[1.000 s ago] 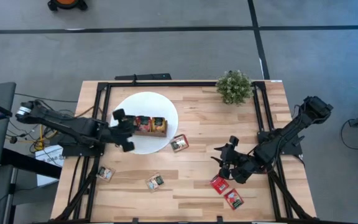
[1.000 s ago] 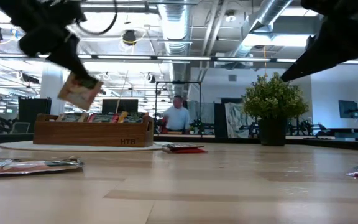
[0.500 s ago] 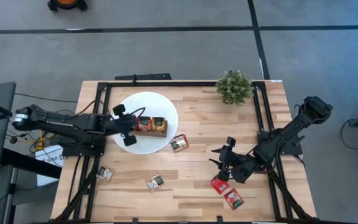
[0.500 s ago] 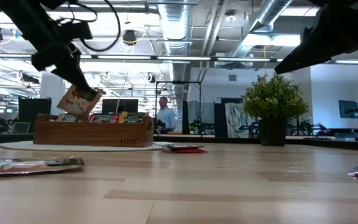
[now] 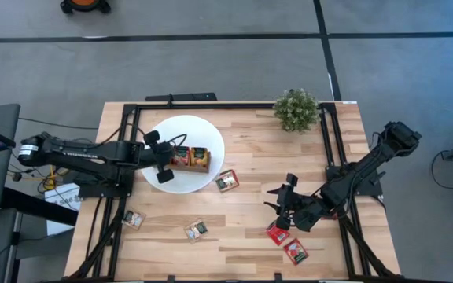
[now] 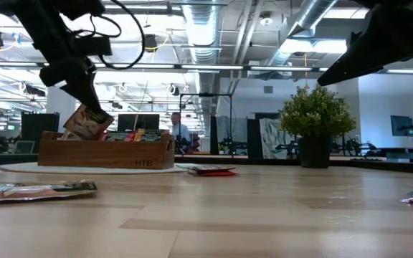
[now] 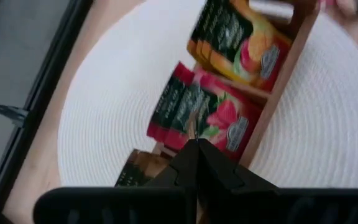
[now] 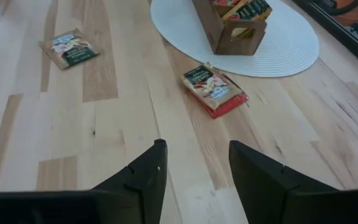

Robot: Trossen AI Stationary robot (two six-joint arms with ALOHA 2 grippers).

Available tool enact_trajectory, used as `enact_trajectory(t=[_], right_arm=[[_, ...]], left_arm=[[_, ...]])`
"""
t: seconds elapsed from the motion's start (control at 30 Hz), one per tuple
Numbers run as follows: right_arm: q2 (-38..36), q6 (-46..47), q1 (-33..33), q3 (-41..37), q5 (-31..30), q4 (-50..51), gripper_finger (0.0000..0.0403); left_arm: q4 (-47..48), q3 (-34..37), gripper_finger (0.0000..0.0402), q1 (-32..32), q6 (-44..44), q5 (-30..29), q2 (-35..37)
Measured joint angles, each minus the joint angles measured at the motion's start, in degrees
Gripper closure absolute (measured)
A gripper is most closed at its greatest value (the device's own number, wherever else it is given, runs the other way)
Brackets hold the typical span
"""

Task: Pick & Place Tea
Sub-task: Put the brown tea bag into the left section of the wooden organizer, then put the red tea bag into the middle section of the wooden organizer

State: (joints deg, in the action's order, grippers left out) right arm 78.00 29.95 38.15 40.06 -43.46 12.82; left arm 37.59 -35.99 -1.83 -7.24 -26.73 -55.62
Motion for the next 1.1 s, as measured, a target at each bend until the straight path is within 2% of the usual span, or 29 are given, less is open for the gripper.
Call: enact_trajectory(t=[0.33, 0.67, 0.9, 1.1], right_arm=[[0.0, 0.0, 0.0, 0.0, 0.0, -0.2, 0.0243], [0.0, 0.0, 0.0, 0.0, 0.2, -0.9, 0.0242], [0.0, 0.0, 0.1, 0.0, 0.2, -0.9, 0.0246], [0.0, 0.0, 0.1, 0.0, 1.1, -0.9, 0.0247]], left_arm=[[4.5, -0.9, 0.0401, -0.2, -11.3, -0.5, 1.3], [4.5, -0.9, 0.0399, -2.7, -11.6, -1.6, 1.2], [4.5, -0.9, 0.0349, -2.7, -11.5, -1.6, 1.2], [4.2, -0.9, 0.0304, -2.7, -10.5, -6.4, 1.2]])
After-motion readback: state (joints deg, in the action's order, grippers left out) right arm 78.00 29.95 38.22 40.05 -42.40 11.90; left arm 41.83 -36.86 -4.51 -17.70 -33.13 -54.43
